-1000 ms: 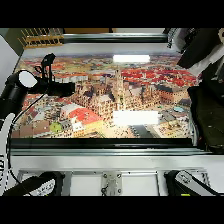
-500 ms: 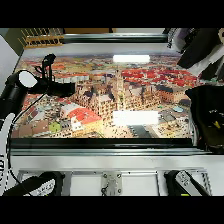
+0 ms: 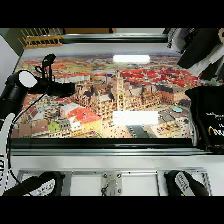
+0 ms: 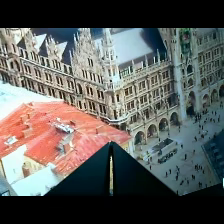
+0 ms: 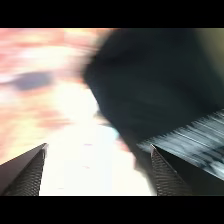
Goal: Fold the clothes and pants, and hang the long-sleeved shirts on hangers.
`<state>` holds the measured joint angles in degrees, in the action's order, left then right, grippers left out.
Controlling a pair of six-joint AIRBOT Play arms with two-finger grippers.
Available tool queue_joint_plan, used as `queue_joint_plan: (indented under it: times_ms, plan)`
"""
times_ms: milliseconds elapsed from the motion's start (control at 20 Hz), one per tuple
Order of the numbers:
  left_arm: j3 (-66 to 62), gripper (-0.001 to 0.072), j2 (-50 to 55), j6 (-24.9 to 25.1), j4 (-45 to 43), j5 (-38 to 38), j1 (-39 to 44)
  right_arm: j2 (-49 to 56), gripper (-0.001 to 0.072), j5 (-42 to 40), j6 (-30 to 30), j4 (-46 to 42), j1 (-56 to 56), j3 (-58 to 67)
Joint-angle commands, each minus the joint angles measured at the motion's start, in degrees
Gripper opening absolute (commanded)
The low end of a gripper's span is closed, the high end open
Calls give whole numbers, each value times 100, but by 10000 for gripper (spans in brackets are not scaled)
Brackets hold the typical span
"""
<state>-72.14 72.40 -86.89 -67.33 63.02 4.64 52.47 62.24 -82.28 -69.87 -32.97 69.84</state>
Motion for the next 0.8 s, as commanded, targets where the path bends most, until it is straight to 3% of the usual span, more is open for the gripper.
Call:
queue_joint_plan:
  times_ms: [0,250,300,350,400,750]
  plan:
    - [2,6,-2,11,-9,-20,2,-76,699,-323,756,1167,1665,-68]
    - [2,6,-2,11,-44,-17,2,295,694,-348,754,409,3429,-138]
    - [2,6,-2,11,-44,-24,2,334,555,-350,754,407,3550,-138]
    - [2,6,-2,11,-44,-24,2,358,231,-350,754,407,3620,-138]
    - [2,6,-2,11,-44,-24,2,372,23,-354,745,404,3641,-138]
    - [2,6,-2,11,-44,-24,2,376,26,-310,732,407,3639,-138]
